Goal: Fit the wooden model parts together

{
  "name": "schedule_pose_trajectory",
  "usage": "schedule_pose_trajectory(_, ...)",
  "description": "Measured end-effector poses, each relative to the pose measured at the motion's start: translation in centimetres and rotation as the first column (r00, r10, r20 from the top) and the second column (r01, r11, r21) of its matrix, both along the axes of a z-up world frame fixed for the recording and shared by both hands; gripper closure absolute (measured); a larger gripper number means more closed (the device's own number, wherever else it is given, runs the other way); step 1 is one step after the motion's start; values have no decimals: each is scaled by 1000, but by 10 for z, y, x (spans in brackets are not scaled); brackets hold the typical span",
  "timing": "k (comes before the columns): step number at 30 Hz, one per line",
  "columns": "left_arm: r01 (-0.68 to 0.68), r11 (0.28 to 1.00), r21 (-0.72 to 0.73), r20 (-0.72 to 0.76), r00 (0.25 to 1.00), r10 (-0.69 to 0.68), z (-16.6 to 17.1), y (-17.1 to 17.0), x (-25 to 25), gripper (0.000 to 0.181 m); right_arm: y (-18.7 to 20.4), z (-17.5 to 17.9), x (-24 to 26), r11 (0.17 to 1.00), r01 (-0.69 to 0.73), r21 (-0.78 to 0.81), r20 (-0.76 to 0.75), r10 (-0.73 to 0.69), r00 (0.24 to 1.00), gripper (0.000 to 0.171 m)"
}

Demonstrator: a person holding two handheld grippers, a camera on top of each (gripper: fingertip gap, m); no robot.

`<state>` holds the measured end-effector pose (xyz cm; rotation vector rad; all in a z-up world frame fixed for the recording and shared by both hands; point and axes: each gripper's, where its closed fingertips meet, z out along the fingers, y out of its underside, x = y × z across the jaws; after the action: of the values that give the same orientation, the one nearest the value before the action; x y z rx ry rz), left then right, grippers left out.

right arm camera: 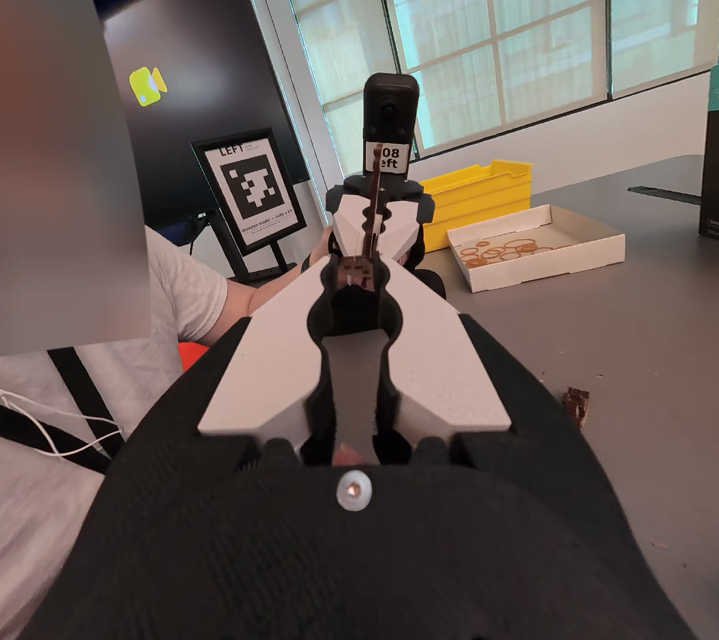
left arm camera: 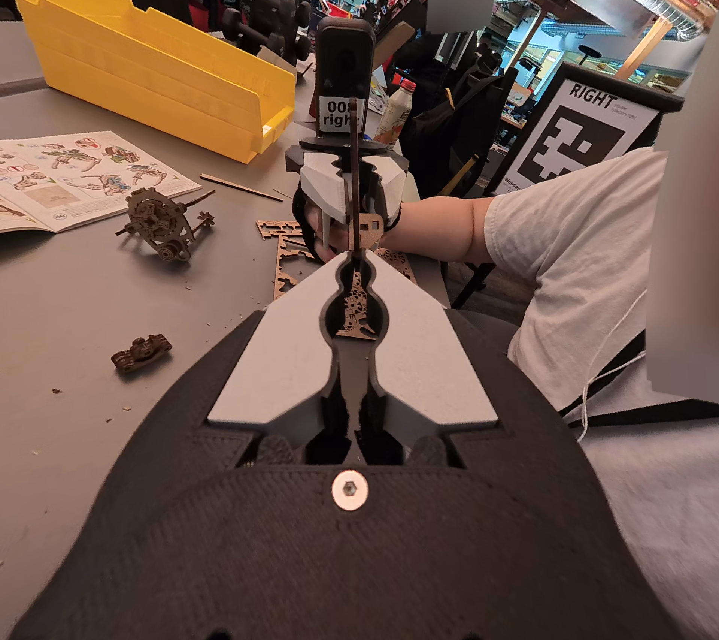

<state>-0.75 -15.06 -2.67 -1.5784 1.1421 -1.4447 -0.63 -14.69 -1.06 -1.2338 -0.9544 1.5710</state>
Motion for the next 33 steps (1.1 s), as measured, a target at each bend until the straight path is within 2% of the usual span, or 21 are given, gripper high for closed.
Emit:
schedule_pose_trajectory(15,3,1000,-28,-11,1000,-3,-5,1,2,181,3,-5,1,995,-37,-97,32,40,999,156)
schedule_pose_trajectory(25,19,999,-43,-24,1000,-20,-8,0,2,181,5,-8,1,965,-106,-238,12,112,994,155)
schedule_pose_trajectory(33,33,979,-201,13,999,-32,-11,3,3,181,11,-10,-1,934,-116,-337,-23,115,993,155)
